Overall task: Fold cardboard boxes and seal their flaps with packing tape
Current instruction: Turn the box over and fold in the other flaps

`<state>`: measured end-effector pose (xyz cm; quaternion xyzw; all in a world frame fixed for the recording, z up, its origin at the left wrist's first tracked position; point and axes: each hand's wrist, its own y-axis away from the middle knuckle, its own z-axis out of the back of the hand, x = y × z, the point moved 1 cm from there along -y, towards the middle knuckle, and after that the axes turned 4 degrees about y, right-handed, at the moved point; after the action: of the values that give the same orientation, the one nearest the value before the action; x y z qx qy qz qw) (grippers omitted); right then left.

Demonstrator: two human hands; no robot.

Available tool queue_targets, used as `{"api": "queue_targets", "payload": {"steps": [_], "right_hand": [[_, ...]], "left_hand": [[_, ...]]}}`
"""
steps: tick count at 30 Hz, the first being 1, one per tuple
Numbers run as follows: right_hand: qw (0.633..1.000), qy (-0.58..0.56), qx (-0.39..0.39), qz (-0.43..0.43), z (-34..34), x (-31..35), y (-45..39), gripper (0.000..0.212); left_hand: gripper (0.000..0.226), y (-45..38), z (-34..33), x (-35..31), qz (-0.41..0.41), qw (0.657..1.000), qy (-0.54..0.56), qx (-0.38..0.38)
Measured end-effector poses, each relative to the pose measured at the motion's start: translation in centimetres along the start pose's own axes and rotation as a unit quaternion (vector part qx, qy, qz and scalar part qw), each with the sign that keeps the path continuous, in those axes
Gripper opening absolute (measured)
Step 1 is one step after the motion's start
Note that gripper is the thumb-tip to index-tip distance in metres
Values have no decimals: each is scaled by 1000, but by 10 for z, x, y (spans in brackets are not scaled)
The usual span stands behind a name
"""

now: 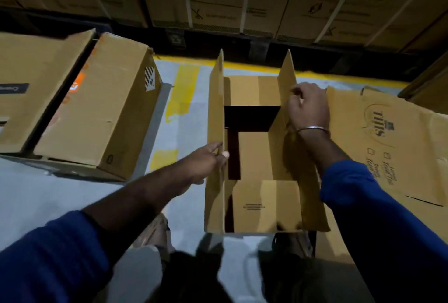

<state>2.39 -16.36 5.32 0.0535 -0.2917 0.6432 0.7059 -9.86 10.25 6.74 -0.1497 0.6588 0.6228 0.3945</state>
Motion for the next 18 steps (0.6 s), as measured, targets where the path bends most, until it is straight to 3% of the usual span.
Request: {"api": "queue_targets", "payload": {"steps": [3,6,9,13,18], "right_hand": [[976,-97,-24,-194,20,-38,28,23],[913,-185,67,-356,25,-63,68,23],[892,-250,179,-331,14,-63,105,23],[918,-197,266,-218,-9,-55,145,24],[935,-26,294,-195,-30,-59,193,51]], "left_hand": [[61,-11,-22,21,-70,996,-42,-46],[65,-18,-34,45,-125,980,-128,-86],[50,-27,-46,71,-123,973,-180,-70],[36,-38,-62,109,-92,962,-251,-53],[52,-30,-68,134,-161,935,-225,-220]]}}
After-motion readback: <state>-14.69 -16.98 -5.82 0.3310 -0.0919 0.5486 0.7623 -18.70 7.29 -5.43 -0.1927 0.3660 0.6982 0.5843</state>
